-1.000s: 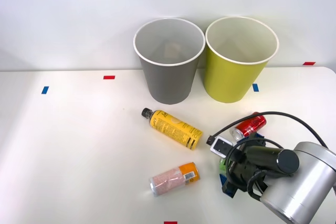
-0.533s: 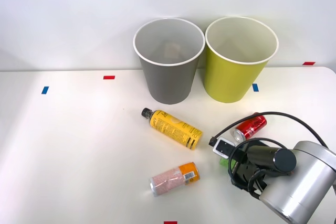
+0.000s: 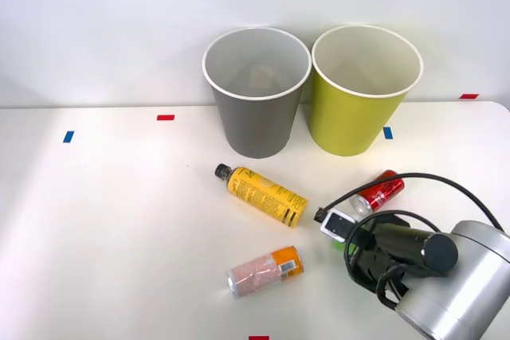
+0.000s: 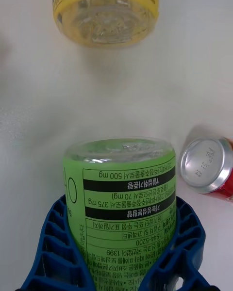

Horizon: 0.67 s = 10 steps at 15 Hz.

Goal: Put cans in the gray bin, plastic bottles in the light green bin

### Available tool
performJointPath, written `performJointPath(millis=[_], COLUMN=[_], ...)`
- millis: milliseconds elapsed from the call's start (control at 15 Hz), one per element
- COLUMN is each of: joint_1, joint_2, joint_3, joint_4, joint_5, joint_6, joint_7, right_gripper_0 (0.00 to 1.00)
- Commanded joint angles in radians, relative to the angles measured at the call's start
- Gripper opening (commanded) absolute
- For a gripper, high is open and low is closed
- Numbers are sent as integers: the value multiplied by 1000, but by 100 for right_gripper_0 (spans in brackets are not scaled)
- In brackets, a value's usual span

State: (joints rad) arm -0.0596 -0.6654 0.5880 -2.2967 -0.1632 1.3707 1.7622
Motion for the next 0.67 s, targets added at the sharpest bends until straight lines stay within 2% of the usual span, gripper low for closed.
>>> performJointPath(millis=[67, 200, 533, 667], joint_1=[58, 89, 192, 193], joint_2=[-8, 6, 78, 121], joint_3=[-94, -126, -186, -223], joint_4=[-124, -170, -199, -199], joint_5=[-21, -21, -27, -102], joint_6=[-1, -13, -337, -418], joint_7=[-10, -12, -41, -58], right_gripper_0=[0, 0, 0, 0])
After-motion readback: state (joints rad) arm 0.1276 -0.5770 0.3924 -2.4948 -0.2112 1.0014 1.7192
